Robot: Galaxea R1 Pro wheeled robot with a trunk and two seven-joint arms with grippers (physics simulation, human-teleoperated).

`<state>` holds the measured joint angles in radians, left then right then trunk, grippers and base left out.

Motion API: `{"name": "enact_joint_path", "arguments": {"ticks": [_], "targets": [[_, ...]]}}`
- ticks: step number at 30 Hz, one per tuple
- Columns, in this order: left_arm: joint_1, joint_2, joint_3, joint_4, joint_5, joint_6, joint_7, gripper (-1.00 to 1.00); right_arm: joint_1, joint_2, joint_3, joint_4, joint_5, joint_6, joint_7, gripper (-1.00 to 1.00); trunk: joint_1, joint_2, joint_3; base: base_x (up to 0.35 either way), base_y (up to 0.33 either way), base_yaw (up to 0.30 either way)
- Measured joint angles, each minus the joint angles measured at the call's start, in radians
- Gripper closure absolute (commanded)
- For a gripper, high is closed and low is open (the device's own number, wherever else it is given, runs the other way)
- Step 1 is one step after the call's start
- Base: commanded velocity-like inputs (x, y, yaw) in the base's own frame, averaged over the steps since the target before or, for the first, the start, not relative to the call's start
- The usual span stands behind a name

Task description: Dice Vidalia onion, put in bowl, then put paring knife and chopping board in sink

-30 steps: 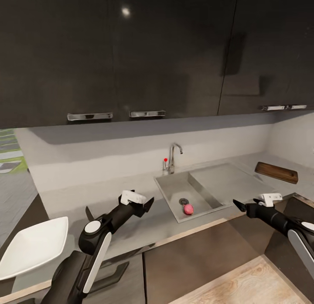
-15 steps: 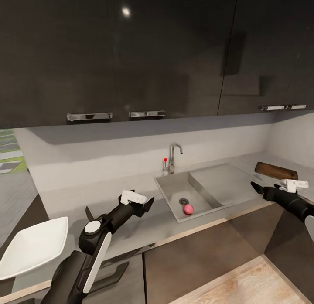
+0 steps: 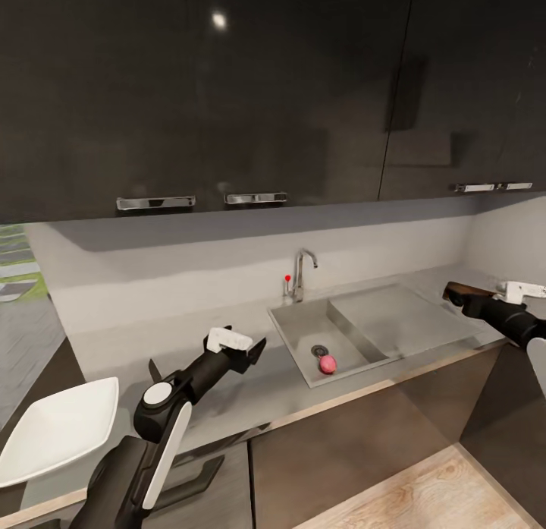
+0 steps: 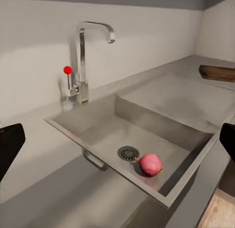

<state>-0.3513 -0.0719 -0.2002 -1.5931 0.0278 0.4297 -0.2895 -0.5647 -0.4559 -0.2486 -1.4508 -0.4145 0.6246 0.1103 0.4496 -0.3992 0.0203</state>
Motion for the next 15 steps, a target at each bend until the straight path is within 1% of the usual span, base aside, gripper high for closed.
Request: {"name": "enact_joint_path", "arguments": {"ticks": [1,2,6,8,11,15], "targets": [[0.000,0.000,0.002,-0.001,0.000,-0.004,-0.001,-1.00,-0.002,0.002,0.013,0.000,-0.001,0.001,-0.001,-1.00,0.000,0.000,0.000,0.000,0.000,0.000],[0.000,-0.001,0.002,-0.001,0.000,-0.005,-0.001,-1.00,-0.003,0.002,0.017,0.000,-0.001,0.002,-0.001,-1.00,0.000,0.000,0.000,0.000,0.000,0.000],[0.001,-0.005,0.000,-0.001,0.000,-0.006,-0.001,-1.00,-0.002,0.003,0.023,-0.001,-0.002,0.002,0.000,-1.00,0.000,0.000,0.000,0.000,0.000,-0.002],[0.001,-0.006,0.000,-0.001,0.000,-0.007,-0.001,-1.00,-0.002,0.003,0.024,-0.001,-0.003,0.003,0.001,-1.00,0.000,0.000,0.000,0.000,0.000,-0.080],[0.001,-0.007,-0.001,-0.001,0.000,-0.007,-0.001,-1.00,-0.003,0.003,0.023,-0.001,-0.003,0.003,0.002,-1.00,0.000,0.000,0.000,0.000,0.000,-0.185],[0.001,-0.005,0.000,-0.001,0.000,-0.007,-0.001,-1.00,-0.003,0.003,0.023,-0.002,-0.004,0.004,0.003,-1.00,0.000,0.000,0.000,0.011,-0.002,-0.272]]}}
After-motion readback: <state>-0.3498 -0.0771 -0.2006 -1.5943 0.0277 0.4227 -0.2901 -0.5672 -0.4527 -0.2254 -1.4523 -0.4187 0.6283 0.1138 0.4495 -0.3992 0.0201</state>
